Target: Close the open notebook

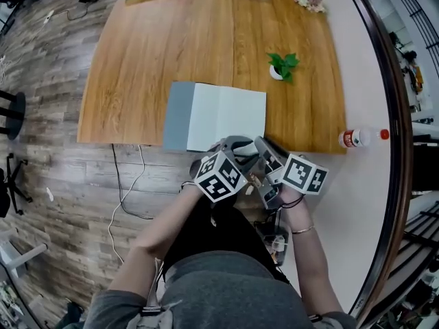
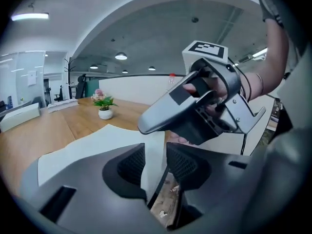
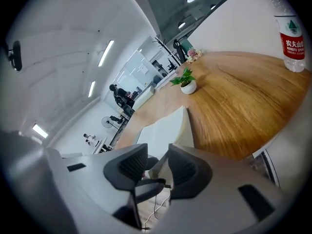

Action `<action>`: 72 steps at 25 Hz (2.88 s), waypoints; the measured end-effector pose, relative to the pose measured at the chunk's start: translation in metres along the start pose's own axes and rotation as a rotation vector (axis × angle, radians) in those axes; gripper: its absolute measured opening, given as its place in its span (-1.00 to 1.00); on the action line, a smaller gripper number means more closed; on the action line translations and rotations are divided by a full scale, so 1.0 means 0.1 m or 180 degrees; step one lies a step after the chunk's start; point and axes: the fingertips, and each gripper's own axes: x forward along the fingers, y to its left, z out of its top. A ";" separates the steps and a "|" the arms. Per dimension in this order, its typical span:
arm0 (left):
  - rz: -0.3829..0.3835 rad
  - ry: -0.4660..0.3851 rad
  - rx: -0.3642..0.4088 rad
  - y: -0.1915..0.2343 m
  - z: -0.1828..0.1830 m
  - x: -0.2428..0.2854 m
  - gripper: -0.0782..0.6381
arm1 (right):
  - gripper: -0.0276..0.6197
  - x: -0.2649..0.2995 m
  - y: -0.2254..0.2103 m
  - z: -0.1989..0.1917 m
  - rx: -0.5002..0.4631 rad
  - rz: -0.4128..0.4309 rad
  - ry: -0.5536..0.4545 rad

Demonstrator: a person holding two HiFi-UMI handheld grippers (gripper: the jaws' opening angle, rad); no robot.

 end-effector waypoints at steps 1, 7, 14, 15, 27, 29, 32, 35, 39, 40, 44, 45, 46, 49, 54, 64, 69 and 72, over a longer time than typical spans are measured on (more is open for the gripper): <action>-0.0030 -0.0006 -0.0013 0.01 0.01 0.01 -0.44 | -0.49 0.00 0.00 0.00 -0.0001 0.0009 0.0005; -0.0374 -0.0112 -0.0246 0.02 0.02 -0.01 -0.60 | -0.53 -0.03 -0.05 -0.01 0.0039 0.0131 0.0068; -0.0614 -0.0142 -0.0468 0.05 0.02 0.01 -0.63 | -0.53 -0.04 -0.09 0.00 0.0096 0.0282 0.0147; -0.0620 -0.0121 -0.0459 0.04 0.01 0.02 -0.63 | -0.53 -0.04 -0.09 0.00 0.0101 0.0297 0.0158; -0.0569 -0.1026 -0.1557 0.34 0.19 -0.47 -0.69 | -0.56 -0.18 -0.31 0.15 0.0394 0.0319 -0.0032; -0.0613 -0.1133 -0.1693 0.36 0.19 -0.50 -0.69 | -0.55 -0.14 -0.26 0.12 0.0372 0.0375 0.0009; -0.0673 -0.1197 -0.1813 0.36 0.17 -0.49 -0.69 | -0.51 -0.08 -0.17 0.03 0.0367 0.0473 0.0101; -0.0782 -0.1285 -0.1983 0.37 0.15 -0.48 -0.69 | -0.49 -0.06 -0.10 -0.05 0.0477 0.0623 0.0158; -0.0888 -0.1428 -0.2179 0.38 0.12 -0.50 -0.69 | -0.46 -0.09 -0.03 -0.13 0.0554 0.0780 0.0182; -0.0910 -0.1450 -0.2220 0.39 0.12 -0.50 -0.69 | -0.44 -0.10 -0.02 -0.14 0.0569 0.0811 0.0182; -0.0981 -0.1478 -0.2318 0.39 0.12 -0.49 -0.69 | -0.37 -0.14 -0.01 -0.14 0.0666 0.0929 0.0161; -0.0998 -0.1469 -0.2339 0.39 0.11 -0.48 -0.69 | -0.36 -0.15 0.01 -0.14 0.0697 0.0973 0.0152; -0.1012 -0.1456 -0.2359 0.38 0.11 -0.47 -0.69 | -0.34 -0.15 0.02 -0.14 0.0721 0.1012 0.0145; -0.1006 -0.1418 -0.2369 0.37 0.10 -0.43 -0.69 | -0.32 -0.16 -0.02 -0.14 0.0715 0.0970 0.0147; -0.0970 -0.1508 -0.2434 0.40 0.11 -0.48 -0.69 | -0.32 -0.17 -0.06 -0.13 0.0742 0.0900 0.0141; -0.0747 -0.1897 -0.2612 0.54 0.11 -0.80 -0.69 | -0.32 -0.10 -0.07 -0.11 0.0727 0.0887 0.0138; -0.0112 -0.2467 -0.2893 0.80 -0.04 -1.34 -0.69 | -0.32 -0.12 -0.15 -0.09 0.0719 0.0765 0.0086; 0.0523 -0.2799 -0.3541 0.96 -0.56 -1.74 -0.69 | -0.33 -0.17 -0.25 -0.06 0.0782 0.0683 0.0019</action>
